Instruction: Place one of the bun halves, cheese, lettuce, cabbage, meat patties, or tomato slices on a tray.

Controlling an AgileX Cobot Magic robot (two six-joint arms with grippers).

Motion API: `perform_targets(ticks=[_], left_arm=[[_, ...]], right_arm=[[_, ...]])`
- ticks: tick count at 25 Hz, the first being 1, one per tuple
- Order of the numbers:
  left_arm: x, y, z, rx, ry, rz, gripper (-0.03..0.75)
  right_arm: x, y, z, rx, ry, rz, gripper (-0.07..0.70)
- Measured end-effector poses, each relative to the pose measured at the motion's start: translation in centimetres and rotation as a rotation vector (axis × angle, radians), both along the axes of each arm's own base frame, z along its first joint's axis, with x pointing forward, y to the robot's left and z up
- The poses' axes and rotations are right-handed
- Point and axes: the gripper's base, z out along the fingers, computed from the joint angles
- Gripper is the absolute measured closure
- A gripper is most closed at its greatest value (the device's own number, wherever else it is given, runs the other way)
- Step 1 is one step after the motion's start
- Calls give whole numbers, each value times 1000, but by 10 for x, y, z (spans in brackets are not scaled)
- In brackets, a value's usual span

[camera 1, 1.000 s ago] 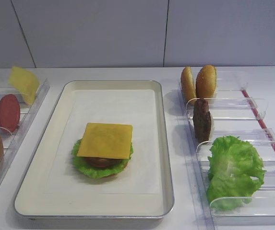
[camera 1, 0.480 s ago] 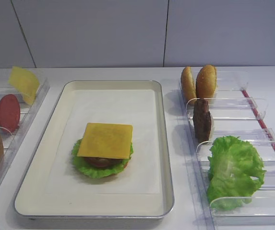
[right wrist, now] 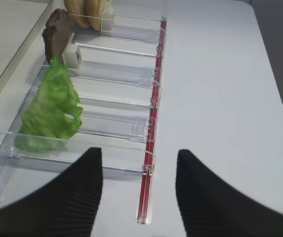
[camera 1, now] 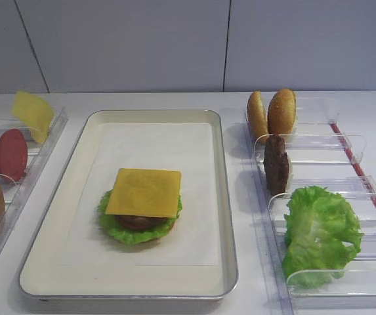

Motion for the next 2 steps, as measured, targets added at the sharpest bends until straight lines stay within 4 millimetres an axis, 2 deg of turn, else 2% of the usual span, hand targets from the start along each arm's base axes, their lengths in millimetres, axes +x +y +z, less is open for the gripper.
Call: perform_targets(ticks=[2], left_arm=[[0,0,0,0,0,0,493]], right_arm=[[0,0,0,0,0,0,287]])
